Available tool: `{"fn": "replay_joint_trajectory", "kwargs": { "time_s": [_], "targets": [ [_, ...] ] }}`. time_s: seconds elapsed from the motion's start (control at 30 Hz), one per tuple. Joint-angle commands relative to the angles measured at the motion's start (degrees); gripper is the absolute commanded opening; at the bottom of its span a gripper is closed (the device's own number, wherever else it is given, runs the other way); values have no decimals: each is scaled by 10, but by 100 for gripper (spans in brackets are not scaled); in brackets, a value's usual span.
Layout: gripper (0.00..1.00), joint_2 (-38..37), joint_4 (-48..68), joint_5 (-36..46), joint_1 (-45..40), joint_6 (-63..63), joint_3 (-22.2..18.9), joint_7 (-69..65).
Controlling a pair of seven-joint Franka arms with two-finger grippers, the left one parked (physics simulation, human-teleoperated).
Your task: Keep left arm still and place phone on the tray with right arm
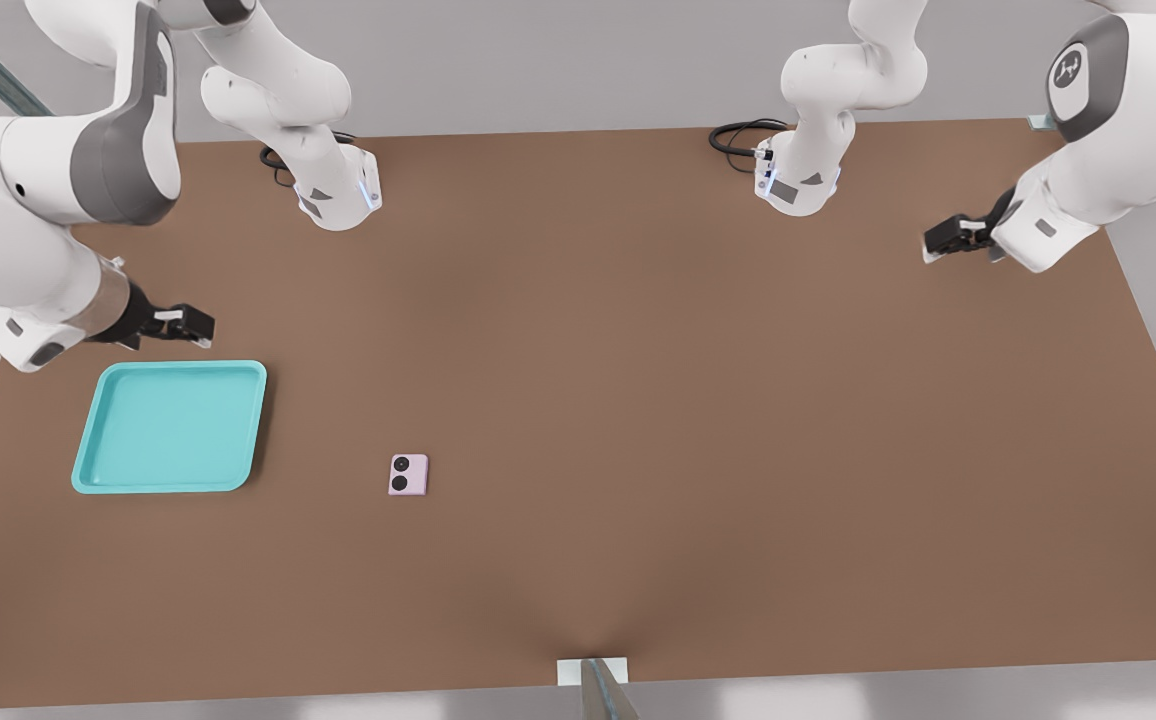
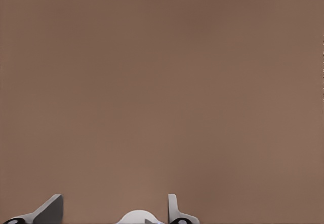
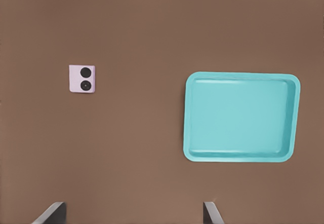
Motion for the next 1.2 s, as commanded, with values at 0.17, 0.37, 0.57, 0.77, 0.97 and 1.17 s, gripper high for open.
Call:
{"fn": "replay_joint_trajectory", "kwargs": {
  "time_s": [0.17,0.37,0.57,0.77,0.97,1.17],
  "targets": [
    [100,104,-5,-5,69,168,29,100],
    [100,274,-7,-2,124,363,43,238],
    [100,348,-43,-4,116,477,42,236],
    [100,376,-84,1,119,541,41,267],
    [100,365,-128,1,117,544,42,268],
    [100,367,-142,-2,119,551,42,278]
  ]
}}
